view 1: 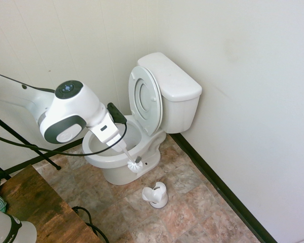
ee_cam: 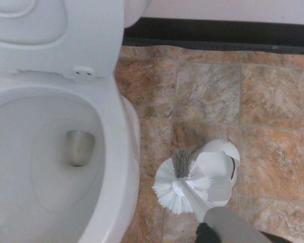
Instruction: Clean the toilet
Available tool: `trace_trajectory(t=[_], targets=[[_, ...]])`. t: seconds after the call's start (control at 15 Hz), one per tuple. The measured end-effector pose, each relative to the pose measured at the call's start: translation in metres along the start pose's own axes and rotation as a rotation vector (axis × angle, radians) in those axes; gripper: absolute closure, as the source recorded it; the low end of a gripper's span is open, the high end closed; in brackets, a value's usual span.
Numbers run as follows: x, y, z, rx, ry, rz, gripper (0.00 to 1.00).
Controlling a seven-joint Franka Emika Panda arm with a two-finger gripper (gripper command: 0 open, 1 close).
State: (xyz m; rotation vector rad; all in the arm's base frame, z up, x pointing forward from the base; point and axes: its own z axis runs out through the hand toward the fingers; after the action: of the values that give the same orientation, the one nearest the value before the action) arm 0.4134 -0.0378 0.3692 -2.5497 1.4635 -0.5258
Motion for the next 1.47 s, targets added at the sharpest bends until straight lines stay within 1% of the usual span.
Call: trace_trajectory(t=[0.13, 0.27, 0.33, 0.47, 0.6, 0.73, 0.87, 1.07, 1.33, 1.47], targets=[[-0.039, -0.03, -0.042, 0.02, 0.015, -0.04, 1.0], [-0.091, -0.065, -0.07, 0.051, 0.015, -0.098, 1.0], [-0.114, -0.08, -0.075, 0.066, 0.007, -0.118, 1.0], [-0.146, -0.105, -0.064, 0.071, -0.012, -0.143, 1.0], [-0.168, -0.128, -0.033, 0.071, -0.028, -0.15, 1.0], [-0.176, -0.15, 0.004, 0.061, -0.025, -0.134, 1.0], [-0.17, -0.163, 0.038, 0.039, -0.025, -0.107, 1.0], [-0.156, -0.18, 0.082, 0.034, -0.008, -0.06, 1.0], [-0.177, -0.208, 0.179, -0.001, -0.008, -0.024, 1.0], [-0.188, -0.226, 0.216, -0.013, -0.005, -0.01, 1.0]])
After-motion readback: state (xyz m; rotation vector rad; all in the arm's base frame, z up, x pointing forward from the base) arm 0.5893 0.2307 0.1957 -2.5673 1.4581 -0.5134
